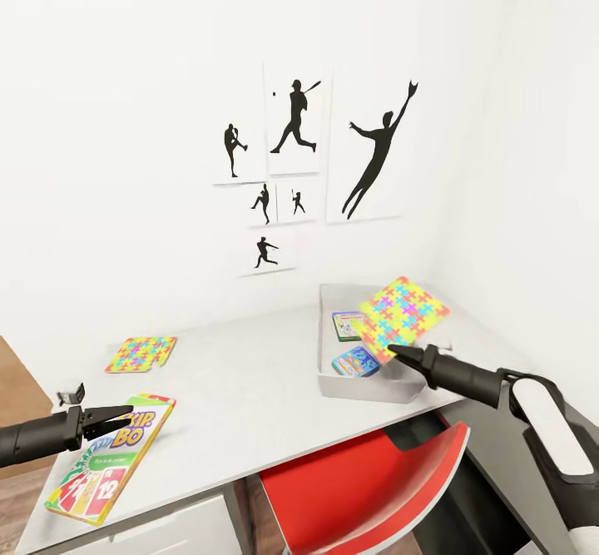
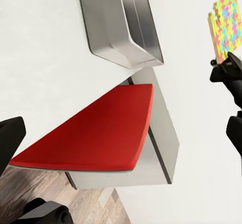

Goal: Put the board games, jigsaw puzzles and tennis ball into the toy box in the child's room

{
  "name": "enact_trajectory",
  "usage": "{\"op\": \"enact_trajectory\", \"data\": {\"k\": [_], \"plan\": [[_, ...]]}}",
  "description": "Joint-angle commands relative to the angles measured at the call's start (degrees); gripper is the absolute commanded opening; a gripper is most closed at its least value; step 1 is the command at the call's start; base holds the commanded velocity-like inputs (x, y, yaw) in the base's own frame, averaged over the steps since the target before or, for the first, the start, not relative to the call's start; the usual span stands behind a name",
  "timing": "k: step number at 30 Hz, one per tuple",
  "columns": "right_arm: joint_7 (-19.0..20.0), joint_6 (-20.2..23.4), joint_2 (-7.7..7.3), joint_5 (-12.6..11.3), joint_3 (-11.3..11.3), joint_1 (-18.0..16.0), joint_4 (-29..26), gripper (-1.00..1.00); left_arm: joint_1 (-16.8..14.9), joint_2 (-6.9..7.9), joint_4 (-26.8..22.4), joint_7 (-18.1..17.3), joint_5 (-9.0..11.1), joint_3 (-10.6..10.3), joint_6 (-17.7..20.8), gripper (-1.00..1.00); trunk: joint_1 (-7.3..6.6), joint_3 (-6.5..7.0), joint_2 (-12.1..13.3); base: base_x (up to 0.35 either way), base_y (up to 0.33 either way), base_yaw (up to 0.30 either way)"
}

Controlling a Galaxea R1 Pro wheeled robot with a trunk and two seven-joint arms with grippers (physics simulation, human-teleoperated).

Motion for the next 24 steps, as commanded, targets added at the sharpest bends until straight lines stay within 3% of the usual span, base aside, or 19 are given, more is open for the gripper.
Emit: {"op": "enact_trajectory", "data": {"k": [1, 7, 11, 21, 24], "plan": [[0.5, 0.22, -0.11, 0.71, 0.96, -1.11, 0.74, -1.0, -0.04, 0.02, -0.01, -0.26, -0.1, 0.04, 0.61, 1.0, 0.03, -0.13, -0.13, 0.0, 0.0, 0.0], [0.27, 0.22, -0.06, 1.24, 1.59, -1.55, 1.01, -1.0, -0.04, 0.01, -0.01, -0.26, -0.08, 0.07, 0.64, 1.0, 0.03, -0.13, -0.13, 0.0, 0.0, 0.0], [-0.3, 0.22, -0.13, 1.28, 2.58, -4.34, 2.22, -1.0, -0.04, -0.03, -0.01, -0.26, -0.06, 0.0, 0.69, 1.0, 0.03, -0.13, -0.13, 0.0, 0.0, 0.0], [-0.49, 0.22, -0.27, 1.29, 12.11, -14.81, 13.48, -1.0, -0.04, -0.06, -0.01, -0.26, 0.18, -0.02, 0.56, 1.0, 0.03, -0.13, -0.13, 0.088, -0.033, 0.0], [-0.49, 0.22, -0.28, 1.29, 13.57, -16.47, 15.72, -1.0, -0.04, -0.06, -0.01, -0.26, 0.2, -0.02, 0.53, 1.0, 0.03, -0.13, -0.13, 0.12, -0.054, 0.0]]}}
